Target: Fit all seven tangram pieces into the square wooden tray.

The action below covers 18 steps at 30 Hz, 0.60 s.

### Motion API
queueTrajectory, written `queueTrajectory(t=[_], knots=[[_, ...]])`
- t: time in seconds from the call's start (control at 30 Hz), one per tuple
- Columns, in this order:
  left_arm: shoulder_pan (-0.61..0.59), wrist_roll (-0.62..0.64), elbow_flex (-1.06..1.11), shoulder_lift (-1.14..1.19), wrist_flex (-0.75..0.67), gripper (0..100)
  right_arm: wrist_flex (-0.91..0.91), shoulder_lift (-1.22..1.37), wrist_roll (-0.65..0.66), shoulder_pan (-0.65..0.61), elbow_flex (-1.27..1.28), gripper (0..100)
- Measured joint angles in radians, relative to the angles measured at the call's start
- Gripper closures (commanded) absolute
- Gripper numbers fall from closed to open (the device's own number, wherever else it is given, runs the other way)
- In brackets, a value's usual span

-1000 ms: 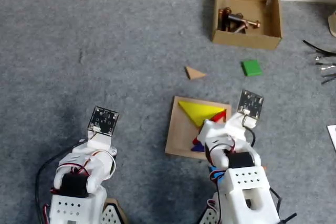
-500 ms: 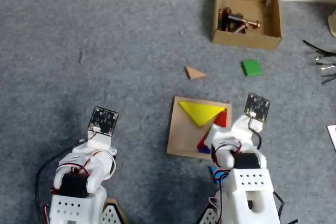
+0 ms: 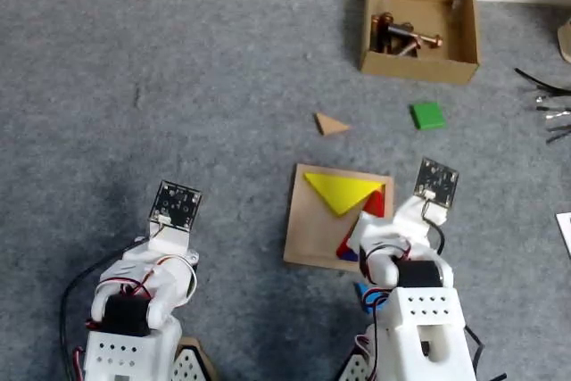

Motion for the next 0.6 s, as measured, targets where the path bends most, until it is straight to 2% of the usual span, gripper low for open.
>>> queueTrajectory(t=[0.27,0.43,0.6], knots=[[0.0,0.0,0.0,0.0,0.0,99,0.0,0.0,0.002,0.0,0.0,99.4],[0.0,0.0,0.0,0.0,0.0,99,0.009,0.008,0.089,0.0,-0.028,99.4],[0.0,0.0,0.0,0.0,0.0,99,0.009,0.008,0.107,0.0,-0.055,99.4]])
